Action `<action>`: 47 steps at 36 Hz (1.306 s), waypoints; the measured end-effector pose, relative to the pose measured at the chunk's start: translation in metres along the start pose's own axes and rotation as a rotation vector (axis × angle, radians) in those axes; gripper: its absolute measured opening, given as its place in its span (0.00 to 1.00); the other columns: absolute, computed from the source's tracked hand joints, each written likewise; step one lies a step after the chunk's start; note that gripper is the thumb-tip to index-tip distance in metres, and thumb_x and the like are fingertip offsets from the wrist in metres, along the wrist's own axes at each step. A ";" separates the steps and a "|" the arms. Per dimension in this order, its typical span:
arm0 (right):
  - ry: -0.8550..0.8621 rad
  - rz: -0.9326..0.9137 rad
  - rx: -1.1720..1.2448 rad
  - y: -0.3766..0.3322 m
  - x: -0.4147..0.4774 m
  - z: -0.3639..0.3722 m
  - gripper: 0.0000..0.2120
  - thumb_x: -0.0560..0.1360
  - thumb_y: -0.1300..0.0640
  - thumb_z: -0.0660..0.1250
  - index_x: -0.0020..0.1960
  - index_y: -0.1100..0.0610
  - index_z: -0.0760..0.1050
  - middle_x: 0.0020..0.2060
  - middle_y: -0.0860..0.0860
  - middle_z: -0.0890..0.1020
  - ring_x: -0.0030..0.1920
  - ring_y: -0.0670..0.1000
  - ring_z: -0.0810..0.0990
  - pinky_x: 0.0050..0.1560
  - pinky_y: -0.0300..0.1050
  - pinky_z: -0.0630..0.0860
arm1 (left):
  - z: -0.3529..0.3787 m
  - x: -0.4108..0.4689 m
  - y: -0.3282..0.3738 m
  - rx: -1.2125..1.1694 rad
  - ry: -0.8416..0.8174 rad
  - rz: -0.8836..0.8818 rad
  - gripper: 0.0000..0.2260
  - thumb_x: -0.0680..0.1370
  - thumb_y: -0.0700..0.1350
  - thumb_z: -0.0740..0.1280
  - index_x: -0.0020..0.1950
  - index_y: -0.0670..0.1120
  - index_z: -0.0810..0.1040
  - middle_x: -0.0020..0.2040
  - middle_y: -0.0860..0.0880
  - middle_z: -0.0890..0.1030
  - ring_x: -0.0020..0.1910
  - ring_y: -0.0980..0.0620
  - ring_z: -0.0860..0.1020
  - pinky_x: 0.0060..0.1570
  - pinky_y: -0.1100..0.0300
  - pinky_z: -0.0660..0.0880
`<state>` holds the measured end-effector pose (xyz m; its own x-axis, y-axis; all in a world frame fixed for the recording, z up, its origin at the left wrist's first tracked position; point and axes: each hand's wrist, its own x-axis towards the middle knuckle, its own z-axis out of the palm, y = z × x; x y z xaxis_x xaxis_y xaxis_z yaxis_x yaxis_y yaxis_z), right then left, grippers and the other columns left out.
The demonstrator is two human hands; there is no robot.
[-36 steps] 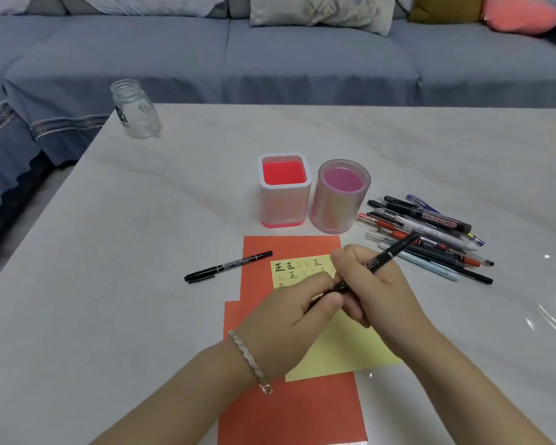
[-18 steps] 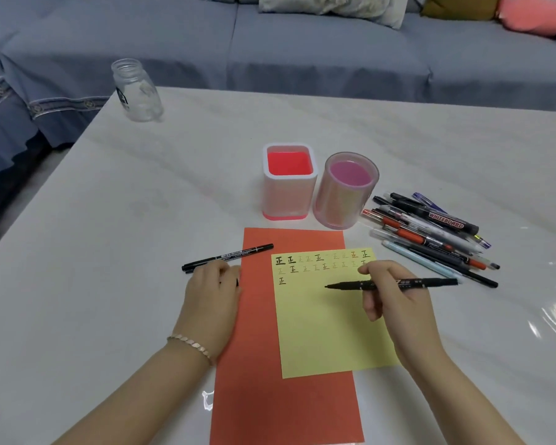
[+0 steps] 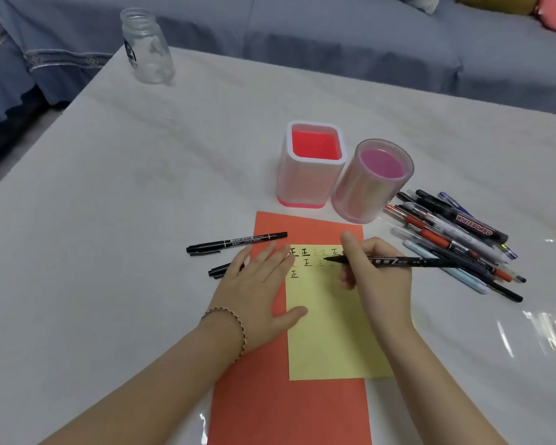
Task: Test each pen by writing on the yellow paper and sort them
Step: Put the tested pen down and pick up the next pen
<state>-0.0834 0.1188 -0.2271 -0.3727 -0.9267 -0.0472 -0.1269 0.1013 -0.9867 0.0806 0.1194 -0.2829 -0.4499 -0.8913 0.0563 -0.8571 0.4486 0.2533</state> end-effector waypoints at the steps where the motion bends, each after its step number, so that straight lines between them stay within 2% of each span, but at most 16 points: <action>1: 0.020 -0.011 -0.022 0.003 0.001 0.004 0.18 0.73 0.53 0.69 0.29 0.59 0.69 0.18 0.49 0.73 0.21 0.46 0.70 0.27 0.34 0.68 | 0.002 0.000 0.000 -0.015 0.025 0.002 0.32 0.70 0.65 0.55 0.64 0.46 0.74 0.66 0.50 0.73 0.67 0.51 0.69 0.64 0.50 0.54; 6: 0.099 -0.033 -0.110 0.021 0.005 0.023 0.23 0.73 0.55 0.68 0.25 0.58 0.63 0.17 0.51 0.68 0.20 0.45 0.67 0.27 0.35 0.65 | 0.004 0.001 0.000 -0.060 0.090 0.001 0.32 0.68 0.65 0.56 0.64 0.46 0.74 0.66 0.51 0.73 0.67 0.53 0.67 0.65 0.49 0.54; 9: 0.137 -0.060 -0.148 0.030 0.005 0.030 0.22 0.73 0.59 0.66 0.24 0.57 0.62 0.20 0.54 0.68 0.24 0.47 0.66 0.31 0.40 0.65 | 0.005 0.001 -0.001 -0.062 0.098 -0.002 0.32 0.68 0.65 0.56 0.64 0.47 0.74 0.67 0.51 0.72 0.68 0.53 0.66 0.66 0.49 0.54; 11: 0.151 -0.070 -0.145 0.034 0.004 0.033 0.19 0.70 0.57 0.65 0.25 0.57 0.61 0.21 0.55 0.68 0.26 0.49 0.65 0.32 0.42 0.65 | 0.006 0.001 -0.001 -0.064 0.088 -0.013 0.33 0.68 0.65 0.57 0.65 0.47 0.73 0.67 0.52 0.72 0.68 0.53 0.67 0.66 0.49 0.53; 18: 0.171 -0.084 -0.148 0.039 0.002 0.035 0.17 0.67 0.55 0.62 0.26 0.62 0.60 0.22 0.61 0.68 0.27 0.50 0.65 0.32 0.41 0.64 | 0.004 0.002 0.000 -0.081 0.074 -0.035 0.33 0.67 0.66 0.57 0.65 0.48 0.73 0.68 0.53 0.71 0.69 0.52 0.66 0.66 0.48 0.53; 22: 0.155 -0.125 -0.184 0.040 0.003 0.036 0.17 0.67 0.56 0.62 0.25 0.60 0.59 0.21 0.55 0.66 0.26 0.48 0.64 0.31 0.40 0.62 | 0.004 0.002 0.001 -0.089 0.085 -0.040 0.33 0.66 0.66 0.57 0.65 0.48 0.73 0.68 0.53 0.71 0.69 0.52 0.65 0.66 0.47 0.53; 30: 0.137 -0.145 -0.190 0.039 0.004 0.036 0.17 0.67 0.56 0.63 0.25 0.61 0.60 0.22 0.63 0.68 0.26 0.51 0.65 0.30 0.42 0.63 | 0.003 0.001 0.001 -0.101 0.088 -0.043 0.34 0.67 0.65 0.57 0.66 0.48 0.72 0.68 0.54 0.71 0.70 0.52 0.62 0.67 0.46 0.51; 38: 0.142 -0.169 -0.210 0.041 0.004 0.036 0.16 0.67 0.57 0.63 0.26 0.62 0.61 0.22 0.63 0.68 0.26 0.50 0.65 0.30 0.42 0.63 | 0.002 0.001 0.001 -0.120 0.100 -0.038 0.33 0.67 0.65 0.58 0.66 0.47 0.73 0.68 0.53 0.71 0.70 0.52 0.63 0.67 0.46 0.51; 43: 0.183 -0.159 -0.196 0.042 0.004 0.035 0.16 0.67 0.57 0.62 0.25 0.61 0.60 0.20 0.49 0.64 0.25 0.46 0.62 0.29 0.35 0.61 | 0.002 0.002 0.001 -0.125 0.104 -0.037 0.33 0.67 0.65 0.58 0.66 0.47 0.73 0.68 0.53 0.71 0.70 0.52 0.63 0.67 0.46 0.52; 47: 0.168 -0.144 -0.183 0.042 0.005 0.034 0.16 0.66 0.56 0.62 0.26 0.62 0.60 0.21 0.52 0.65 0.26 0.47 0.63 0.30 0.38 0.61 | 0.002 0.001 0.002 -0.122 0.101 -0.038 0.34 0.67 0.65 0.57 0.66 0.47 0.73 0.68 0.53 0.71 0.70 0.52 0.62 0.68 0.47 0.50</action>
<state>-0.0592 0.1061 -0.2745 -0.4837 -0.8650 0.1332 -0.3480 0.0505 -0.9361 0.0779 0.1191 -0.2847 -0.3850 -0.9123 0.1394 -0.8335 0.4086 0.3719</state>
